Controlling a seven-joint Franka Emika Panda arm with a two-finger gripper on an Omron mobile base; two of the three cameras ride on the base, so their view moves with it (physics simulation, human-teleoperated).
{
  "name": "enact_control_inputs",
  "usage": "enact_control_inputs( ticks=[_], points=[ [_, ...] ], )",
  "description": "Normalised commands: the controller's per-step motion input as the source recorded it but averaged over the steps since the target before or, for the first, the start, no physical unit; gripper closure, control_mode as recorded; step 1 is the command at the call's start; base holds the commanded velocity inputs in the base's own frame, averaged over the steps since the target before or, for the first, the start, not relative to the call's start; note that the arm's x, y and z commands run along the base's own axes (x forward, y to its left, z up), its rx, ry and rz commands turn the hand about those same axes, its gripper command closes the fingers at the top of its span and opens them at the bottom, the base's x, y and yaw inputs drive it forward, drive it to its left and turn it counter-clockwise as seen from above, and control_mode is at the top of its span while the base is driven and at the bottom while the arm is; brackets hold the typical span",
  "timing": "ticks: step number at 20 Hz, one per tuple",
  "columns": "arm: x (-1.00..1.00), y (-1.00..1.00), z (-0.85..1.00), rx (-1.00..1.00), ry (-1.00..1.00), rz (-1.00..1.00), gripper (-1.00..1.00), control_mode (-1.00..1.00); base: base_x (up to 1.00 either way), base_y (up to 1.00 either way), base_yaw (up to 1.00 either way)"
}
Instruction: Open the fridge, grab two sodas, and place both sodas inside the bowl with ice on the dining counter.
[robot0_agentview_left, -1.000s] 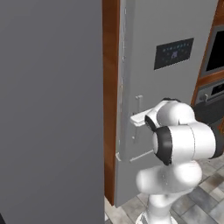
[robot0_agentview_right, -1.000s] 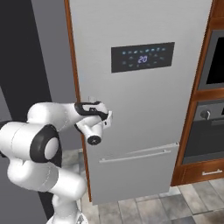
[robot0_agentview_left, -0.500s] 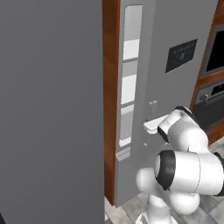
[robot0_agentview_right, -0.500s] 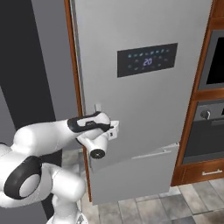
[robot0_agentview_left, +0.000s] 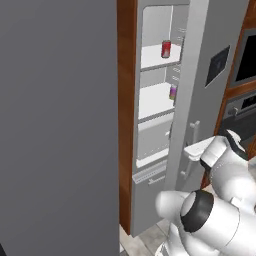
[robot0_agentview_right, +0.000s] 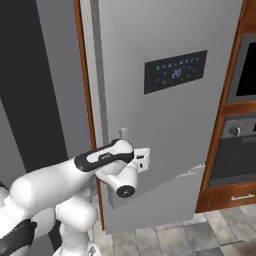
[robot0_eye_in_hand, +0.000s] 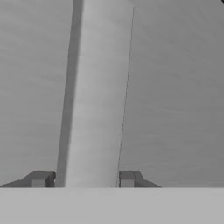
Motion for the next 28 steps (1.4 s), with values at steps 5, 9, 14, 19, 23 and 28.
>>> enact_control_inputs(
  ticks=[5, 9, 14, 19, 23, 28],
  points=[
    [-0.55, -1.0, 0.24, -0.02, 0.0, -0.01, 1.0, -1.0, 0.0, 0.0, 0.0],
    [-0.53, -0.79, 0.08, -0.02, 0.0, -0.02, -1.0, -1.0, 0.0, 0.0, 0.0],
    [-0.78, -0.48, 0.01, 0.0, -0.03, -0.01, -1.0, -1.0, 0.0, 0.0, 0.0],
    [-1.0, -0.06, 0.09, 0.0, -0.08, -0.01, -1.0, -1.0, 0.0, 0.0, 0.0],
    [-0.96, 0.03, 0.42, -0.01, -0.09, -0.07, -1.0, -1.0, 0.0, 0.0, 0.0],
    [-0.78, -0.1, 0.47, -0.06, -0.1, -0.05, -1.0, -1.0, 0.0, 0.0, 0.0]
  ],
)
